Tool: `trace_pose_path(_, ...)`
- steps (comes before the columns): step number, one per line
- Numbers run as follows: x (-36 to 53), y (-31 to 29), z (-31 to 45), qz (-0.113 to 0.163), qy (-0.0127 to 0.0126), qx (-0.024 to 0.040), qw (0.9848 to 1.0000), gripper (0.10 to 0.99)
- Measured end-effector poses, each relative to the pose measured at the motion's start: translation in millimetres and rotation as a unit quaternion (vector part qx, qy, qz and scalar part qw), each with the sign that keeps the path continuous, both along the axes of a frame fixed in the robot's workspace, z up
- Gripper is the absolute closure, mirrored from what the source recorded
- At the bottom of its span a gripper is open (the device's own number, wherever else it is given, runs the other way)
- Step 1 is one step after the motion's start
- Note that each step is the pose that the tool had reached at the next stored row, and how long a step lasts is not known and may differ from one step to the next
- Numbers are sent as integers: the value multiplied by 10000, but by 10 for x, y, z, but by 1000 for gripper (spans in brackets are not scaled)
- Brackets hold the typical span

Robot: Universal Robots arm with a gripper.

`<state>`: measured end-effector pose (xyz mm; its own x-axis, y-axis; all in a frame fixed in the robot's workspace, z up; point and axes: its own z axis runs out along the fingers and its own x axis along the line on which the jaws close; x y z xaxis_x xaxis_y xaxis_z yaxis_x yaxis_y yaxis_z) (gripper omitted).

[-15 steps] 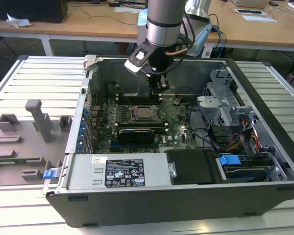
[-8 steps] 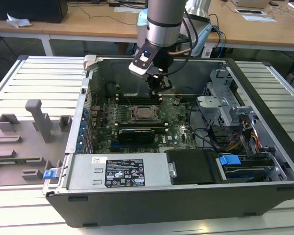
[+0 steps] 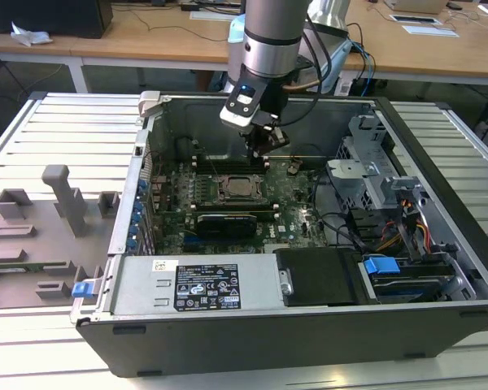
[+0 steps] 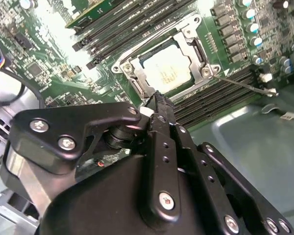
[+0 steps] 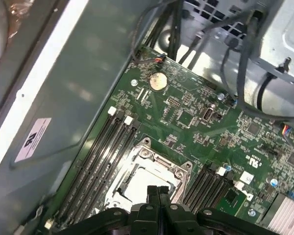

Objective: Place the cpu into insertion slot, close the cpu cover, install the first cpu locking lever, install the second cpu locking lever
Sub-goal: 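Install the first cpu locking lever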

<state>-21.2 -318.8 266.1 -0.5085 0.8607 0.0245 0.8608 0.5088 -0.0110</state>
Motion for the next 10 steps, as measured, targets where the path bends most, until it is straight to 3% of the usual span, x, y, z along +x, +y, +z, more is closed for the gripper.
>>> trace_pose_path(5,0,0,0,427,0,0,9991,980)
trace_pose_path(10,0,0,0,846,0,0,9964,980)
